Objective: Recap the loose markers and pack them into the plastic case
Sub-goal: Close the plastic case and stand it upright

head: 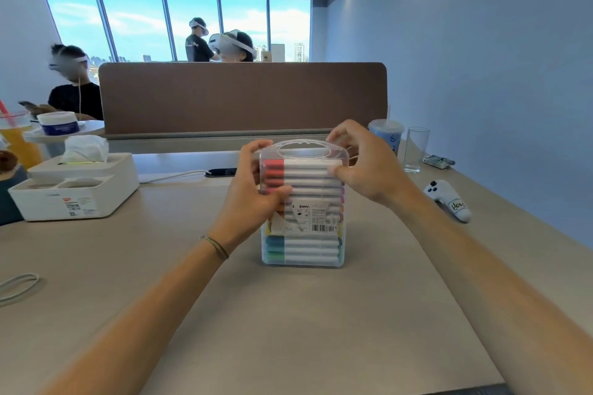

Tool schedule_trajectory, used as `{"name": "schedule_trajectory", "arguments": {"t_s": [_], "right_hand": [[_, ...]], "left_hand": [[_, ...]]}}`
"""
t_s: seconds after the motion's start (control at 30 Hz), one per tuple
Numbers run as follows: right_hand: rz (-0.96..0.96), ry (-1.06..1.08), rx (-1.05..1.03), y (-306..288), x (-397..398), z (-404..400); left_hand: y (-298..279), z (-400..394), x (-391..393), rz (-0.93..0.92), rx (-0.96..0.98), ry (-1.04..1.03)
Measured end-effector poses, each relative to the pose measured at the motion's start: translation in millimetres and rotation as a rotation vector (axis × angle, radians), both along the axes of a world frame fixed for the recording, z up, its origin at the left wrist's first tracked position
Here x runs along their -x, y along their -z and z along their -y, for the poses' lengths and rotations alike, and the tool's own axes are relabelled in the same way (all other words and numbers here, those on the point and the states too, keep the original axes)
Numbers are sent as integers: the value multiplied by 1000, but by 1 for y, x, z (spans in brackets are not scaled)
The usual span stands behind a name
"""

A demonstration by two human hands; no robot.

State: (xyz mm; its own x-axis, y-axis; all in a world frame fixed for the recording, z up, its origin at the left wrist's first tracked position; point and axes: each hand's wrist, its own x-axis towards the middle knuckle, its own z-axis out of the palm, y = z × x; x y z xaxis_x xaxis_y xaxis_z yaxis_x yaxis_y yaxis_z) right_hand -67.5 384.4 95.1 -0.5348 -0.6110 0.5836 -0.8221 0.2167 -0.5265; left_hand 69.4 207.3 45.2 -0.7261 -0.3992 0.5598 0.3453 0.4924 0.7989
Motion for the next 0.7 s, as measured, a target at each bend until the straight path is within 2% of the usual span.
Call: {"name": "schedule_trajectory", "arguments": {"t_s": [0.13, 0.2, 0.33, 0.5, 0.57, 0.67, 0.7], "right_hand": [[-121, -39, -372, -29, -6, 13], [-139, -66, -440, -37, -8, 19], [-62, -55, -276, -40, -3, 3], [21, 108, -16, -29, 9, -37], [48, 159, 49, -26, 13, -54], [123, 213, 178, -19, 13, -82], [148, 236, 225, -15, 13, -93]], "left_hand": [[3, 4, -4, 14, -9, 27], [-1, 1, -3, 10, 2, 41], [-1, -1, 1, -36, -7, 13], [17, 0, 15, -22, -77, -99], [23, -6, 24, -12, -200, -108], [26, -30, 39, 65, -458, 59], [25, -41, 44, 95, -483, 118]]}}
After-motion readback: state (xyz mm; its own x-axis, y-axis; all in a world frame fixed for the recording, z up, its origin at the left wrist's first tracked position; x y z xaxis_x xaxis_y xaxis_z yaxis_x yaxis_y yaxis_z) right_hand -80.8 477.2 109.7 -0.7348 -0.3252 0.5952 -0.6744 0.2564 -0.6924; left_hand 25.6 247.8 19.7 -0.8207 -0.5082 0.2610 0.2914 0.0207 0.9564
